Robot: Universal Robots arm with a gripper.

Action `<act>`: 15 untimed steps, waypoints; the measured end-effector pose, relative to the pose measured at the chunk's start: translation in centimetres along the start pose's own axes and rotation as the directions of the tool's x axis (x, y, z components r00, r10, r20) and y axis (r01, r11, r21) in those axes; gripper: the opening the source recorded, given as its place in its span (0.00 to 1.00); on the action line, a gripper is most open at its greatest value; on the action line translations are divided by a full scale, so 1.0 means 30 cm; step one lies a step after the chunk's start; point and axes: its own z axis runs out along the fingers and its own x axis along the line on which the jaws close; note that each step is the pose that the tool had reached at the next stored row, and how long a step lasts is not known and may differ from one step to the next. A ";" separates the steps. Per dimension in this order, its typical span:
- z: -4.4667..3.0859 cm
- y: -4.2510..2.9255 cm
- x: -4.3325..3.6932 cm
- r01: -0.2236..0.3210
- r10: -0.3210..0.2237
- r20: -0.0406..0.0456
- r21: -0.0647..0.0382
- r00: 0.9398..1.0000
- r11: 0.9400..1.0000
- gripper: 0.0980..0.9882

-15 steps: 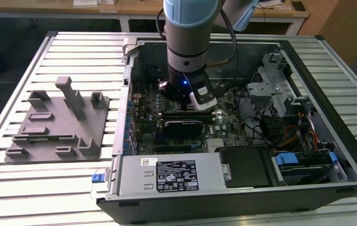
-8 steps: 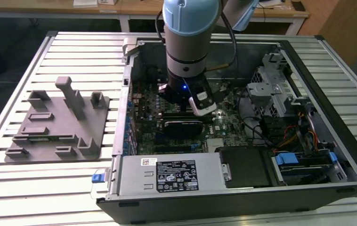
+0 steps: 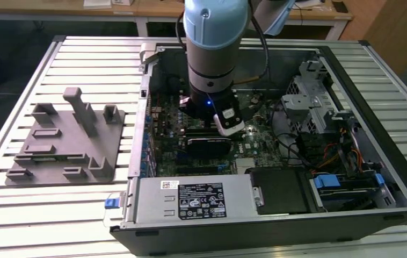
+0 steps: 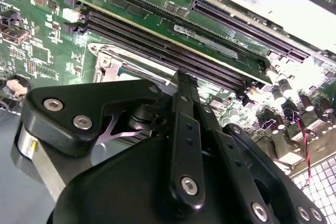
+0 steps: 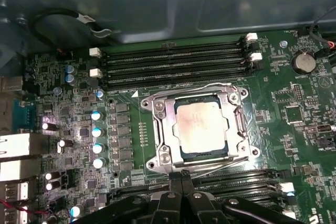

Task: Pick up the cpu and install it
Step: 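Install the second cpu locking lever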

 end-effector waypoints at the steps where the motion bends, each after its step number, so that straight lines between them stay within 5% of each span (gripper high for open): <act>1: 0.001 -0.002 0.001 0.000 0.000 -0.001 -0.004 1.000 1.000 0.01; 15: 0.014 -0.030 0.013 -0.003 0.002 -0.007 -0.049 1.000 0.999 0.01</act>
